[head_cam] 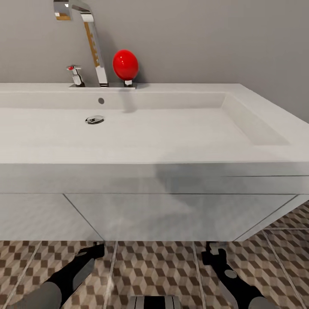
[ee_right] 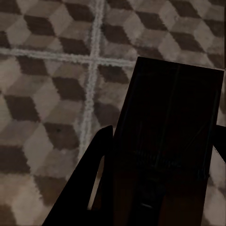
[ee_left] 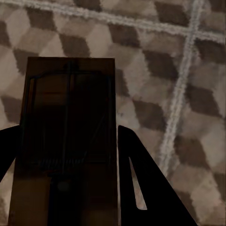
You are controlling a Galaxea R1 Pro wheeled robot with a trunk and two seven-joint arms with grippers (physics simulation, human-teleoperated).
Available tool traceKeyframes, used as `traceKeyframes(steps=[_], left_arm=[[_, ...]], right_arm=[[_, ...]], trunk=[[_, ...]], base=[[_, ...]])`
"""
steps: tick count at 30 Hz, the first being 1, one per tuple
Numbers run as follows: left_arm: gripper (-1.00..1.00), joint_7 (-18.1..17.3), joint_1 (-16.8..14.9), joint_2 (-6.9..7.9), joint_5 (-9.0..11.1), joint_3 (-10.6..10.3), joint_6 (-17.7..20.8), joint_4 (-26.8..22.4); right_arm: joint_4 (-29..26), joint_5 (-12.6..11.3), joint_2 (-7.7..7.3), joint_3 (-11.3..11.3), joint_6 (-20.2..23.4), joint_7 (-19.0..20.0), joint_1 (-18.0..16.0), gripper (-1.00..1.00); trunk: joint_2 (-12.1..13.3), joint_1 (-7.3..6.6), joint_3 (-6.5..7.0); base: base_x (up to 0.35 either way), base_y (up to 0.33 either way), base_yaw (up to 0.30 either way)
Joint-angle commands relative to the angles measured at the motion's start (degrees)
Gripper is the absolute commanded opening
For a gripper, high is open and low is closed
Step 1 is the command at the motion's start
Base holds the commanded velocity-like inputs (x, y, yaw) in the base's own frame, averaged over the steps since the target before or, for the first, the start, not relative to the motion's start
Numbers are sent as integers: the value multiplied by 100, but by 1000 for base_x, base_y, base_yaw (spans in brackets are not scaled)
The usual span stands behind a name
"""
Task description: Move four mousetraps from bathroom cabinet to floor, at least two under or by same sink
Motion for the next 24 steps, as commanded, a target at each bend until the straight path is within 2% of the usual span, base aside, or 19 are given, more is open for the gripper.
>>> traceKeyframes(steps=[1,7,16,24], left_arm=[[-100,55,-57,33,23,-48,38,-23],[-100,43,-297,15,29,-48,16,-27],[-100,39,-331,37,35,-40,-58,-12],[-100,86,-332,-10,24,-96,-52,45]], right_arm=[[-8,-53,-5,46,-13,-14,-26,-100],[-17,-57,-6,47,-11,-15,-64,-100],[-14,-57,-7,47,-10,-9,-64,-100],[-14,-57,-7,47,-14,-8,-64,-100]], trunk=[[-2,-1,-5],[-2,-1,-5],[-2,-1,-5],[-2,-1,-5]], base=[[0,0,0],[0,0,0],[0,0,0],[0,0,0]])
